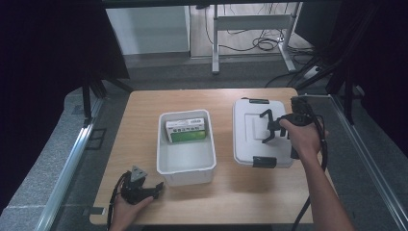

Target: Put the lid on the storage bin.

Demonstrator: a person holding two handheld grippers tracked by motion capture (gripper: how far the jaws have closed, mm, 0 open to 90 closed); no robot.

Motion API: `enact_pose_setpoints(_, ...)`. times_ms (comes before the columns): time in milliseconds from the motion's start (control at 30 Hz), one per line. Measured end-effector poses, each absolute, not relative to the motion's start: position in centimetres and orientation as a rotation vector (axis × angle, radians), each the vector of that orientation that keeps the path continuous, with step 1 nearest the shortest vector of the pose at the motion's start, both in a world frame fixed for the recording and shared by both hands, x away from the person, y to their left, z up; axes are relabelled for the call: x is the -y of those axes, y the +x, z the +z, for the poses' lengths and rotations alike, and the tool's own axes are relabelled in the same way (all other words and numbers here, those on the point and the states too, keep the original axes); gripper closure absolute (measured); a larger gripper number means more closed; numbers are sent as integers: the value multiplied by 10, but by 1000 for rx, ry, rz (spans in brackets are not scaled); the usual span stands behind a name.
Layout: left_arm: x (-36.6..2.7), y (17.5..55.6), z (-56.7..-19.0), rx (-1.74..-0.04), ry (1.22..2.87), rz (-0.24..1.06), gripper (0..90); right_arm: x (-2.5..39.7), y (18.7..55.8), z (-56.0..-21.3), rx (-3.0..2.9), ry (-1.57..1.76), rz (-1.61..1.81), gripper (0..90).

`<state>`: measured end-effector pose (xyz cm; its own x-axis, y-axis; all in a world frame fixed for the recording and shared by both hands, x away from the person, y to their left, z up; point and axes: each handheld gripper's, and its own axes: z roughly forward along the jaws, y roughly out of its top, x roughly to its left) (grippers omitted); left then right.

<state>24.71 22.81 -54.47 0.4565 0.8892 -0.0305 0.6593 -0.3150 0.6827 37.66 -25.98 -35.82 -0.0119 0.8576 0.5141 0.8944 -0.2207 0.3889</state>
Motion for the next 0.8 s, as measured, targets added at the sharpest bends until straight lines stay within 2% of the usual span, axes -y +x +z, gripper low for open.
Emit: enact_pose_setpoints(800, -228, 247, -545, -1285, 2080, 468, 126, 224, 377, -324, 1976, -2077, -1112, 849)
